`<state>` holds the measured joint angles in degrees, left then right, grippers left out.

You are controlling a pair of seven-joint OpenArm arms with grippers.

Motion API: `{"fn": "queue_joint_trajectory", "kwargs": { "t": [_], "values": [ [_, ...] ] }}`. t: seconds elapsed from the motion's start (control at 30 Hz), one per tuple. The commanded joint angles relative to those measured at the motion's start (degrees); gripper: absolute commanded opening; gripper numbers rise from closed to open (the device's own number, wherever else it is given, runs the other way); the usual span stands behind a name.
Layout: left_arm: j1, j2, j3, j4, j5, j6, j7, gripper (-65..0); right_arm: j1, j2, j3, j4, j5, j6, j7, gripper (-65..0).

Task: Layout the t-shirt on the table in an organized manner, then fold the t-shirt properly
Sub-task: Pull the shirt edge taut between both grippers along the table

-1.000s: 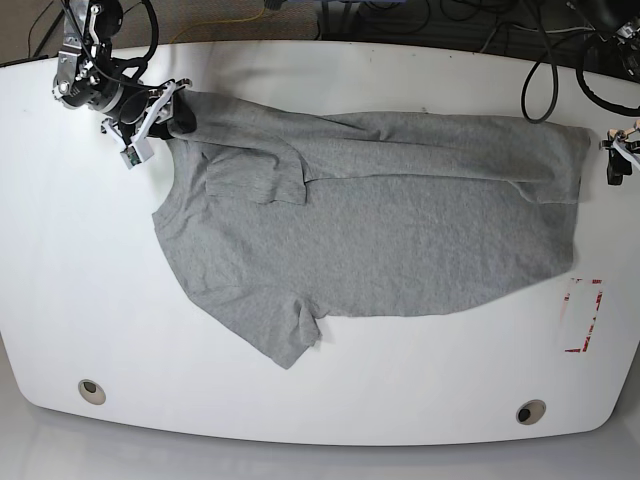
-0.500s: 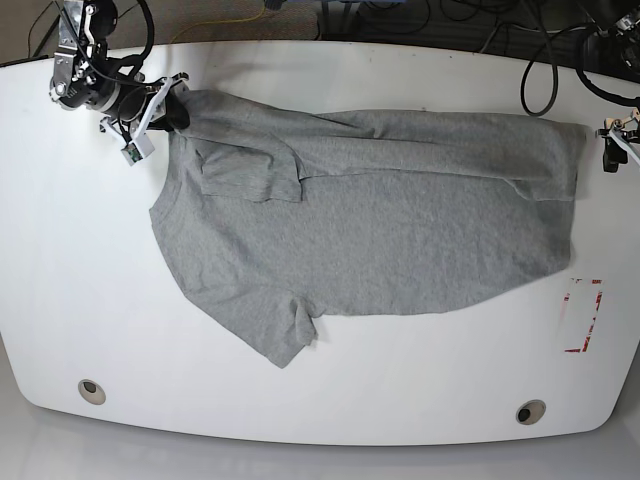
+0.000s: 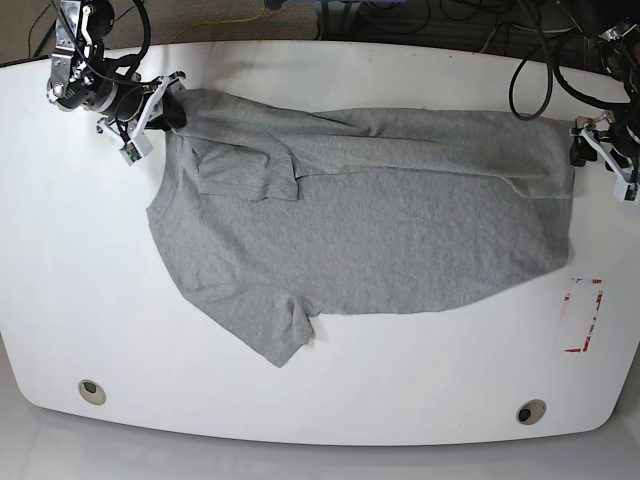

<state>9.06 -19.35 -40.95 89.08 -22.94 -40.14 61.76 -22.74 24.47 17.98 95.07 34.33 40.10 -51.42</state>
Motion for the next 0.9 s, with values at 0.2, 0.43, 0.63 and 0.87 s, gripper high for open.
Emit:
{"fn": "queue_joint_trajectory", "kwargs": {
  "t": [0.2,0.43,0.63,0.87],
  "values": [
    [0.5,-1.5,4.7,-1.6,1.6,0.1,-3.0,-23.6,-0.2,1.0,0.3,0.3,-1.4,-0.1,-1.6,-59.3],
    [2.9,-1.5,7.5,-2.3,4.4,0.1,-6.4,-37.4,-0.2,1.0,0.4,0.3,-1.4,-0.1,-1.6,-59.5],
    [3.0,-1.4,8.8,-2.3,9.6,0.1,-6.3,-54.7,-0.2,1.2,0.4,0.3,-1.5,-0.1,-1.6,-59.8],
    [4.4,-1.5,9.0,-1.1,10.3,0.1,-6.2,-61.8,-0.2,3.2,0.4,0.3,-1.5,-0.1,-1.6,-59.9]
  ]
}}
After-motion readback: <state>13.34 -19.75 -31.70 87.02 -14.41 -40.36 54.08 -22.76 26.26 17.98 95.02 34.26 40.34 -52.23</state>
